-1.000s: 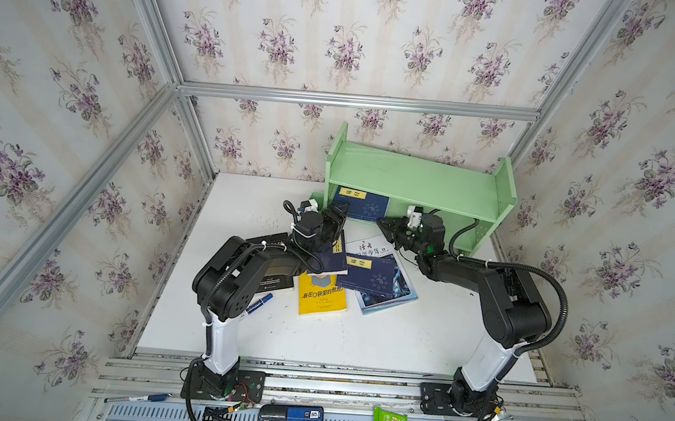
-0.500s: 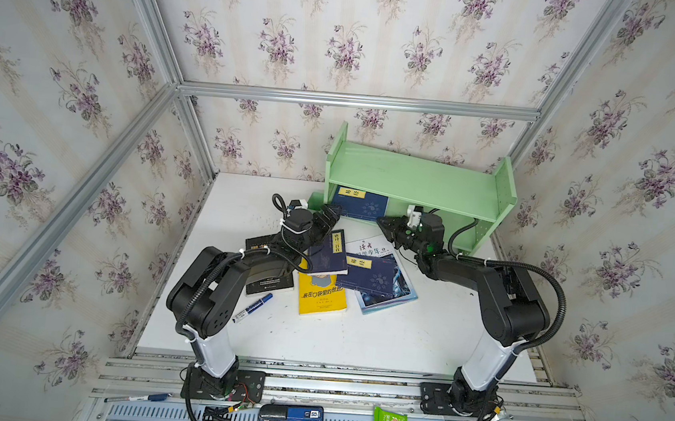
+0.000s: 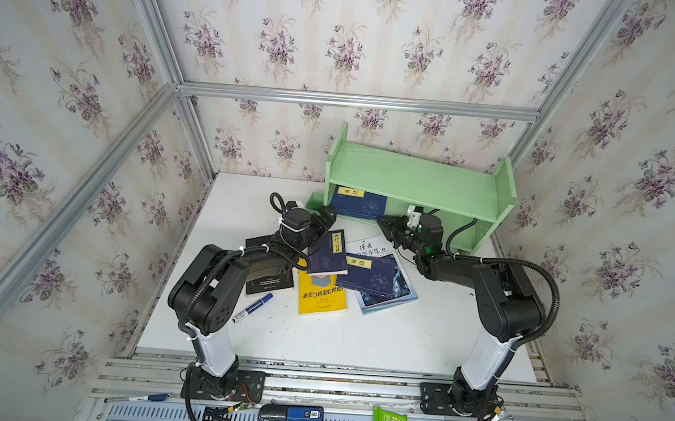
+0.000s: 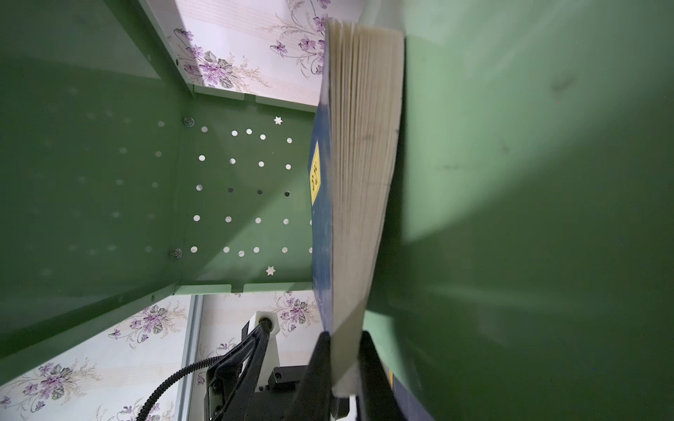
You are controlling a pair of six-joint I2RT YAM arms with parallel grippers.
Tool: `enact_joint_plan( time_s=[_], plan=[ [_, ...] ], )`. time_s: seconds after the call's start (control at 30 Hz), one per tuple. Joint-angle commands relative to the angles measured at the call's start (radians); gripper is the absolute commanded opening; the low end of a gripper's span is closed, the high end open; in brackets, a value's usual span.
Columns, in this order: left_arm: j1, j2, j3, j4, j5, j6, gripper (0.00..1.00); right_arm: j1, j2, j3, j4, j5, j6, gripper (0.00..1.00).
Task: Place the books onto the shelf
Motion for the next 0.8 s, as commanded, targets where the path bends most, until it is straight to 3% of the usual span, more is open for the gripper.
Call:
enact_joint_plan(
  time_s=[0.0,0.77],
  plan=[
    [0.003,0.015,0.023,0.013,0.012,0.022,0.99,-0.001,0.002,-0.006,0.037,0.043,-0.009,0.09],
    [0.003,0.165,0.162,-0.047,-0.034,-0.049,0.99,-0.001,0.035,-0.008,0.057,0.021,0.0,0.09]
  ],
)
